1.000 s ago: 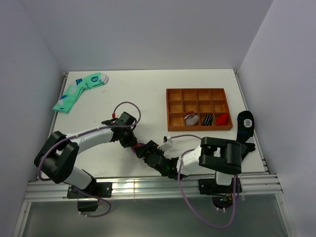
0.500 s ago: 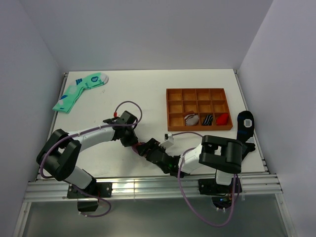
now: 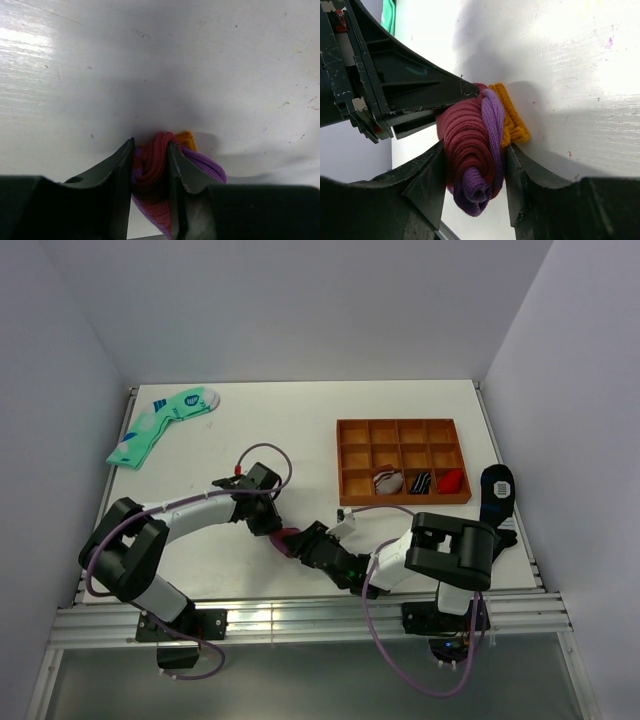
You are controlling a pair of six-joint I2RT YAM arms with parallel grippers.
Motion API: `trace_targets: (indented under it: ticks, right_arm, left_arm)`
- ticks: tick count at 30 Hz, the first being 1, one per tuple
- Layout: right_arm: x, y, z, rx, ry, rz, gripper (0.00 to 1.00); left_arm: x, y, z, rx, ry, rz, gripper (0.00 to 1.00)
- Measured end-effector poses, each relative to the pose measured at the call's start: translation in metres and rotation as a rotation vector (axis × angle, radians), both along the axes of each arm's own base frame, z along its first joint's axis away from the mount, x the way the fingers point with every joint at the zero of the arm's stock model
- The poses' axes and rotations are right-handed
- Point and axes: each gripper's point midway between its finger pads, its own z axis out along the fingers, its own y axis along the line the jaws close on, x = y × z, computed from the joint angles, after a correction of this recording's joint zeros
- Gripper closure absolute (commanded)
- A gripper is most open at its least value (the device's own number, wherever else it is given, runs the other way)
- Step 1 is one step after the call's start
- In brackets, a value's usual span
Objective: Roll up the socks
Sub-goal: Pick up the sock at the center of the board.
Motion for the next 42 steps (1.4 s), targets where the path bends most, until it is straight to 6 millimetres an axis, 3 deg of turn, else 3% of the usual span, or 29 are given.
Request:
trace_targets:
  ticks: [7, 10, 15, 24, 34, 37, 42]
  right_arm:
    - [0.001, 0.001, -0.001, 0.013, 0.008, 0.016, 0.92]
    - [0.001, 0.001, -0.001, 0.016, 0.017, 0.019, 1.0]
    - [0.001, 0.0, -0.002, 0.018, 0.033, 0.025, 1.0]
    - [0.0, -0.009, -0.003, 0.025, 0.066, 0.037, 1.0]
    - [0.003, -0.031, -0.003, 0.035, 0.082, 0.014, 1.0]
    - [0.008, -0.039, 0.0, 0.022, 0.079, -0.005, 1.0]
    - [0.013, -0.051, 0.008, -0.011, 0.067, -0.017, 1.0]
  left_arm:
    - [0.001, -0.001, 0.002, 0.007, -0.003, -0.017, 1.0]
    - [0.002, -0.001, 0.003, 0.012, -0.007, -0.026, 0.93]
    - [0.002, -0.001, 0.006, 0.021, -0.017, -0.034, 0.75]
    - [0.0, 0.0, 0.015, 0.034, -0.033, -0.056, 0.61]
    - [0.004, 0.022, 0.038, 0.052, -0.075, -0.044, 0.6]
    - [0.009, 0.033, 0.051, 0.05, -0.108, -0.02, 0.61]
    - [0.012, 0.035, 0.071, 0.021, -0.17, -0.016, 0.62]
